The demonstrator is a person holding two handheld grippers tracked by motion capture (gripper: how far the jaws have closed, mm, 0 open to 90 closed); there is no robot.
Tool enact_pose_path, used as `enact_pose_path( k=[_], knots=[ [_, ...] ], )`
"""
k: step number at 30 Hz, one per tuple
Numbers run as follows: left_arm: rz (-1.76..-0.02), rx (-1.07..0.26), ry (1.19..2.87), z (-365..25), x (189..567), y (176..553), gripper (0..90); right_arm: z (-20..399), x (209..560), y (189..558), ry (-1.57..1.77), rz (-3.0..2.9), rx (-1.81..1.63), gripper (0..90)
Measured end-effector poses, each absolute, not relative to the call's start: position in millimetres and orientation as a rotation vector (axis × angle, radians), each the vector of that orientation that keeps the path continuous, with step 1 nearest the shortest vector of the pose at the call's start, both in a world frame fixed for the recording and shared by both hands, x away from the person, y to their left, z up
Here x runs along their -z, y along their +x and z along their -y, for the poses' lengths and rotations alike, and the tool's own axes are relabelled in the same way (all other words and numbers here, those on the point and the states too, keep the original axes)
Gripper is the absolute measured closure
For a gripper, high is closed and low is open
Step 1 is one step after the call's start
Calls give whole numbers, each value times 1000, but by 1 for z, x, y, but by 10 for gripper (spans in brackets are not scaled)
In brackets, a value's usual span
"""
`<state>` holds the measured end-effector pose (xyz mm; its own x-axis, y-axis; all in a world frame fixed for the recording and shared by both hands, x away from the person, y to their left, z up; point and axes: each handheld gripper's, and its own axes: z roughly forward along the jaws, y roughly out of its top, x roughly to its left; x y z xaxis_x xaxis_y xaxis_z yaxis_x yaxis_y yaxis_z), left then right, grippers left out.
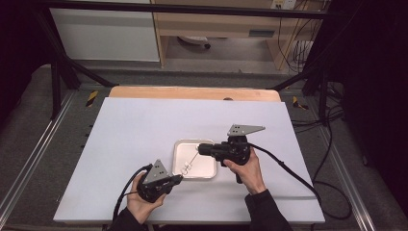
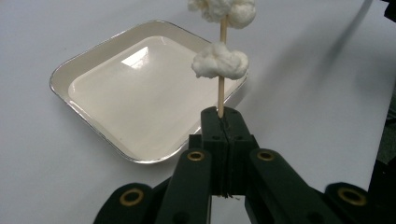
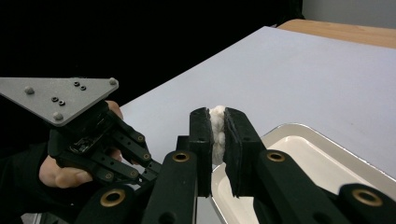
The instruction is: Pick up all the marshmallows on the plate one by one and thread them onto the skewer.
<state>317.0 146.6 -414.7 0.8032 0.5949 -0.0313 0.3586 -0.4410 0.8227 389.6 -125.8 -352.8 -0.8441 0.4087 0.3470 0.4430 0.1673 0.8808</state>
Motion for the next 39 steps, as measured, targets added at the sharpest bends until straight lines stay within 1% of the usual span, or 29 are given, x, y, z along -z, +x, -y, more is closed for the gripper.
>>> enact_pose_path(
  k=[39],
  knots=[
    [-702,-352,2085,-145,415,315,892,113,367,380,-814,2368,1814,823]
  ],
)
